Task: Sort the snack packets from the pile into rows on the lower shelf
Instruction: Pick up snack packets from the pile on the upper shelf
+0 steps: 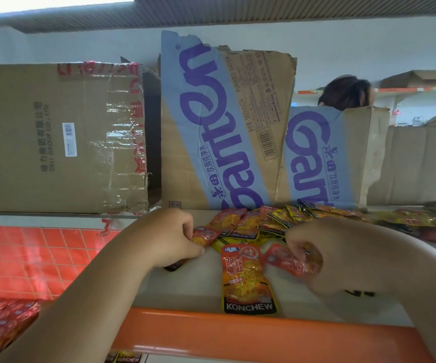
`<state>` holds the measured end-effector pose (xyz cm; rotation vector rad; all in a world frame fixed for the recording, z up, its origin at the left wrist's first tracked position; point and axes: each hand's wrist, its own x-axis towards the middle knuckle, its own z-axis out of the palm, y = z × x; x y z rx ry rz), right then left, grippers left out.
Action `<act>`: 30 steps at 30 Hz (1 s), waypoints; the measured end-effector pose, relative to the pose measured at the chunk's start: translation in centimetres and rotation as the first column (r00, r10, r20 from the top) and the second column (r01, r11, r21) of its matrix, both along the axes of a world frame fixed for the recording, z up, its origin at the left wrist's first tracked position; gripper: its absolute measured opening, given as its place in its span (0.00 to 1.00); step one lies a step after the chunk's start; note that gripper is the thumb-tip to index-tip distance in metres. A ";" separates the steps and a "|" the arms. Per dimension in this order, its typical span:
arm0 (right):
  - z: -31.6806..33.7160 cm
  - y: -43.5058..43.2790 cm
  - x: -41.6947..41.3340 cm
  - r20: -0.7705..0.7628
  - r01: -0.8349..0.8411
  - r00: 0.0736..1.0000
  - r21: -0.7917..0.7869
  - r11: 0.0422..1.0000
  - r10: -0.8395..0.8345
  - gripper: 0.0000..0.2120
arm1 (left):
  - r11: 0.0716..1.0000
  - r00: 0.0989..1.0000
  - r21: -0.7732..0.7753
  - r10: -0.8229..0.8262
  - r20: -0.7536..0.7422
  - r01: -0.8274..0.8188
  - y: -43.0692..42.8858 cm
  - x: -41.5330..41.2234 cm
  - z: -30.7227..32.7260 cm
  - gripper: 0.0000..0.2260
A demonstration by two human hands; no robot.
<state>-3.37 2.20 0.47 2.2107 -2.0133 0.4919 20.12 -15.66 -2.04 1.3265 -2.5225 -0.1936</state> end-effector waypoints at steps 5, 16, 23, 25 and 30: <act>-0.1 0.7 -0.4 -0.009 -0.009 1.000 -0.076 0.997 0.009 0.12 | 0.997 0.996 -0.065 0.025 -0.091 -0.031 0.2 0.1 0.2 0.12; -0.3 0.3 -0.9 0.032 -0.119 0.991 -0.178 0.977 0.127 0.17 | 0.996 0.984 -0.088 -0.005 -0.177 -0.011 1.1 -0.3 0.5 0.12; -0.5 0.4 -1.0 0.072 -0.199 0.973 -0.218 0.956 0.219 0.19 | 0.987 0.957 -0.152 0.004 -0.291 -0.050 3.0 0.1 1.2 0.12; -0.3 0.5 -0.9 0.072 -0.214 0.969 -0.237 0.948 0.237 0.19 | 0.977 0.949 -0.200 0.005 -0.315 -0.072 3.8 0.5 1.0 0.12; -0.1 0.8 -0.6 0.072 -0.289 0.946 -0.260 0.921 0.317 0.18 | 0.951 0.922 -0.295 -0.033 -0.385 -0.089 6.1 1.7 0.7 0.13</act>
